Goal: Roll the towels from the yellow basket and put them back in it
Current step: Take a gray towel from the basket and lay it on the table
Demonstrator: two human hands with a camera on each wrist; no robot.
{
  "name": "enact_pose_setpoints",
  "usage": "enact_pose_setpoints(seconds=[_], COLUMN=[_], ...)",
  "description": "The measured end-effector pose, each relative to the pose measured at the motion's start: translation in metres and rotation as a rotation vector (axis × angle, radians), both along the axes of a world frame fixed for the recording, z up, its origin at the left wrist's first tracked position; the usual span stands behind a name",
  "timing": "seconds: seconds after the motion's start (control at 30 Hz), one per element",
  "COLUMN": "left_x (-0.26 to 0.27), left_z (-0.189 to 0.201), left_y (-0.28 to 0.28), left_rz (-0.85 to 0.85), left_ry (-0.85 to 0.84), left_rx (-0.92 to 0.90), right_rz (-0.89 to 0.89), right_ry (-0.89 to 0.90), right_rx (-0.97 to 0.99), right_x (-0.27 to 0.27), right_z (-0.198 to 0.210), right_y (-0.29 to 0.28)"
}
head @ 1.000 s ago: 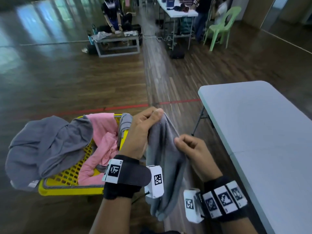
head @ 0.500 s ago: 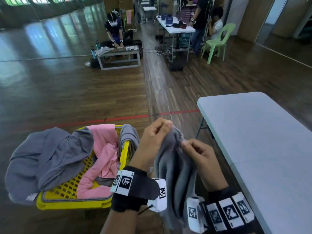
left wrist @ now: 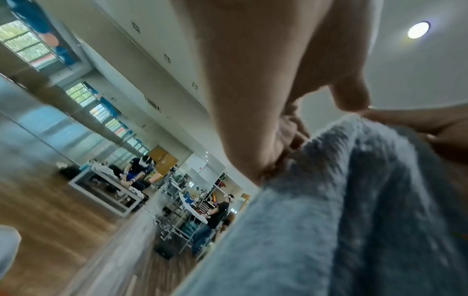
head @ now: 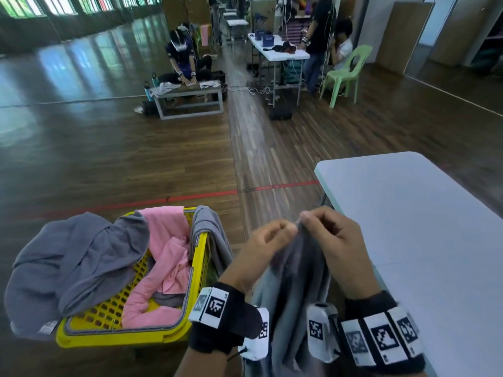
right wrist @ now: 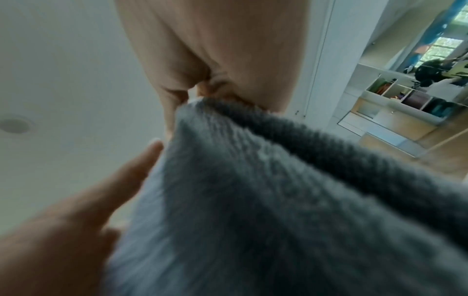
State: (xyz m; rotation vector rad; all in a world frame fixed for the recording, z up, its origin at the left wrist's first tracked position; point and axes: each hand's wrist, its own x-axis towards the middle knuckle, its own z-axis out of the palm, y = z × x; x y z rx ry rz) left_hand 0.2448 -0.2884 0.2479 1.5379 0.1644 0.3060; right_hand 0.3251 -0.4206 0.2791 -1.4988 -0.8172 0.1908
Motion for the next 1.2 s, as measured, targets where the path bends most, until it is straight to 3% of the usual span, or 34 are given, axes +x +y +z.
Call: enact_pose_setpoints(seconds=[0.07,0.23,0.3,0.4,0.47,0.5,0.57,0.7,0.9,0.97,1.13,1.2], left_x=[-0.001,0.000,-0.002,-0.005,-0.008,-0.010,-0.012,-0.005,-0.004,-0.005,-0.005,-0.003], left_z=[0.002,0.023,0.025,0.026,0.025,0.026,0.034,0.032,0.022,0.028,0.035,0.035], left_y=[-0.002,0.016,0.021,0.018,0.014,0.012,0.011,0.021,0.010,0.011,0.023,0.026], left_rz=[-0.068,0.223,0.248,-0.003,-0.136,-0.124,0.024,0.287,-0.069,-0.024,0.292,0.295], left_ry=[0.009,-0.188,-0.201,-0.003,0.071,0.035,-0.087,-0.191,-0.005,-0.082,-0.224,-0.186], left_rx=[-0.067,-0.168,-0.083,0.167,0.158,0.110,0.015,0.017,0.107,0.063,-0.131,-0.028], right_rz=[0.038,0.162,0.153,0.075,0.086,0.101,0.127,0.158,0.096,0.113,0.159,0.136], right_ry=[-0.028,0.112,0.111,0.084,0.048,0.048,0.090,0.137,0.045,0.067,0.101,0.106], right_rx=[-0.015,-0.091,-0.069,0.050,0.078,0.075,0.054,-0.010,0.086,0.071,-0.084,-0.031], right_x=[0.001,-0.004,-0.006,-0.003,-0.003,-0.003,-0.005,-0.012,0.000,0.000,-0.006,-0.006], right_z=[0.006,-0.026,-0.026,-0.006,0.007,0.007,-0.002,-0.022,0.002,-0.003,-0.031,-0.023], right_y=[0.003,0.008,0.008,0.007,0.008,0.010,0.013,0.015,0.014,0.014,0.010,0.011])
